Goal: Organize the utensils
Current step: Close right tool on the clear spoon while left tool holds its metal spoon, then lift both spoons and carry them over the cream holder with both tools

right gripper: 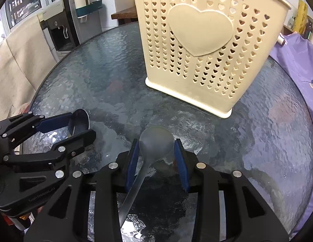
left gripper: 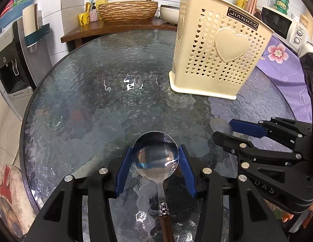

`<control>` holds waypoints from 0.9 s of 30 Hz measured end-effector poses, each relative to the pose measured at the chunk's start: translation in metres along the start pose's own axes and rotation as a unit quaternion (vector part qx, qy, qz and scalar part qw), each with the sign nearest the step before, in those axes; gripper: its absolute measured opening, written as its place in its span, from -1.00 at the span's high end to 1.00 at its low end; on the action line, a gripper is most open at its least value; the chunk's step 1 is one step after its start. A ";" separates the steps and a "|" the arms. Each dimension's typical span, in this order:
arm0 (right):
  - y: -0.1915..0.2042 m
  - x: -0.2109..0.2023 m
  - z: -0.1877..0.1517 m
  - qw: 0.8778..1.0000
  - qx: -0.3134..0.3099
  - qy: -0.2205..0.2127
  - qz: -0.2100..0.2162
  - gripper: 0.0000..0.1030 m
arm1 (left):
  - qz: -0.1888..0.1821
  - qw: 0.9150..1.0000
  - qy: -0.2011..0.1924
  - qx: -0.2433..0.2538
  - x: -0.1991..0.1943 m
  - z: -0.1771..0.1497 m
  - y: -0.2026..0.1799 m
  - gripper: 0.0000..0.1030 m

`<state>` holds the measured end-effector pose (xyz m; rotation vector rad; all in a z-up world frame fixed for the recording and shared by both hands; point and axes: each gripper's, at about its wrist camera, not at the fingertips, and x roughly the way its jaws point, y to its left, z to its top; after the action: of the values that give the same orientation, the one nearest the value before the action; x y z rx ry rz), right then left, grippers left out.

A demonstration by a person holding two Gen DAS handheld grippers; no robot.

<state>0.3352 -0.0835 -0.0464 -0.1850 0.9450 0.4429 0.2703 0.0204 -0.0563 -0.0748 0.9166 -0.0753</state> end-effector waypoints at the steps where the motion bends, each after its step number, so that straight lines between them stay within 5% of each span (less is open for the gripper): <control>1: -0.001 -0.002 0.000 1.000 0.001 -0.004 0.003 0.29 | -0.001 1.000 0.000 -0.002 0.000 0.000 0.001 0.10; 25: -0.036 -0.095 -0.003 0.989 0.026 -0.145 0.033 0.29 | -0.037 0.996 -0.081 0.009 -0.058 0.020 -0.017 0.10; 27: -0.032 -0.099 -0.001 0.988 0.022 -0.152 0.034 0.42 | -0.039 0.995 -0.087 0.010 -0.063 0.021 -0.018 0.10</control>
<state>0.2987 -0.1408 0.0323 -0.0430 0.6628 0.4969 0.2485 0.0088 0.0081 -0.0964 0.7395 -0.1486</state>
